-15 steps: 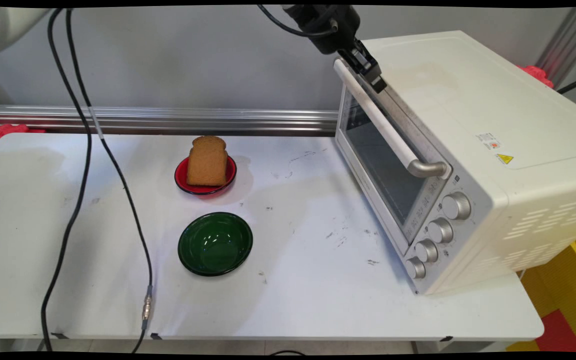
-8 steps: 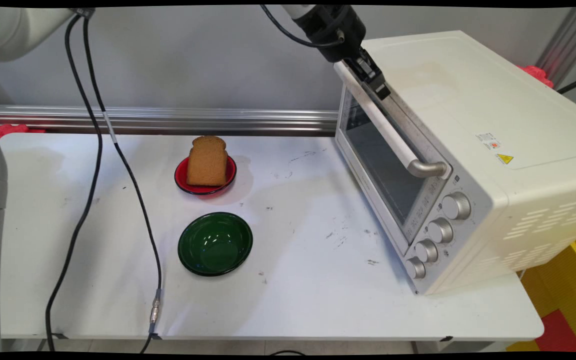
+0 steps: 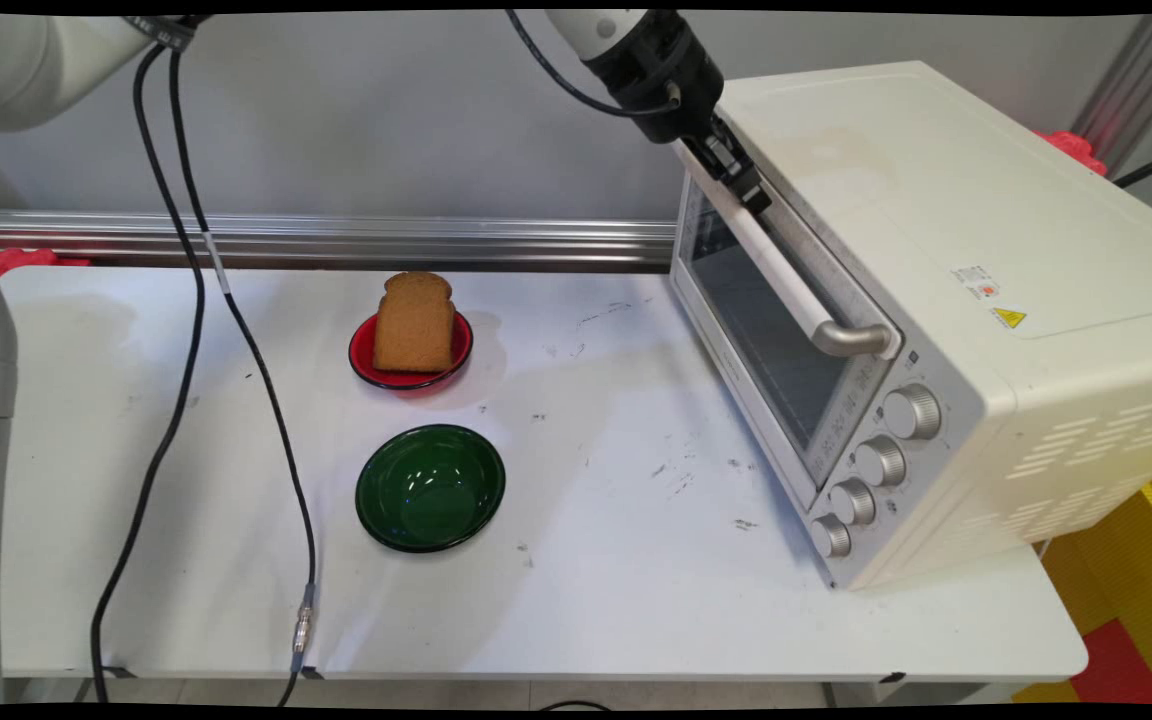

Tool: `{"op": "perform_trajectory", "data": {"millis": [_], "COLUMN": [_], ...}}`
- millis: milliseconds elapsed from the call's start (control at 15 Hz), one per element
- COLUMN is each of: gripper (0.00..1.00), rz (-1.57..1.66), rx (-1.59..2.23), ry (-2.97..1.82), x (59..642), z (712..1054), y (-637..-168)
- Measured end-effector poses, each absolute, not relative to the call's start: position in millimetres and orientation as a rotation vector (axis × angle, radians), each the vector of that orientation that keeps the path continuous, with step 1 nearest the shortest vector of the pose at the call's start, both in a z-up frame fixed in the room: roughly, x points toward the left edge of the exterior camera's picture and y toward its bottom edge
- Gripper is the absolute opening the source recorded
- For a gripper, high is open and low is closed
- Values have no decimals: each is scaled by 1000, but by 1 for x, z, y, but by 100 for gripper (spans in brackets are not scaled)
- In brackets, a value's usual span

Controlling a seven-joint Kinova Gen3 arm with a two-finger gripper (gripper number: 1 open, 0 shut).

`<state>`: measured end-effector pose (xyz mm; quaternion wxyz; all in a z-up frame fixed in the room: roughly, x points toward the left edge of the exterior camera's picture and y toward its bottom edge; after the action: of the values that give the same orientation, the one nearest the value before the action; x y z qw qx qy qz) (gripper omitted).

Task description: Open the oven

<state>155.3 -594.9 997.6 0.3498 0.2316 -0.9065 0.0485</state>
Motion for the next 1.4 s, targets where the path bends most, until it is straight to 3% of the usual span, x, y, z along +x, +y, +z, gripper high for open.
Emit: {"op": "perform_trajectory", "data": {"millis": [1400], "gripper": [0], "rz": [75], "rx": [702], "ry": [-2466], "x": [231], "z": [959], "y": [-542]}}
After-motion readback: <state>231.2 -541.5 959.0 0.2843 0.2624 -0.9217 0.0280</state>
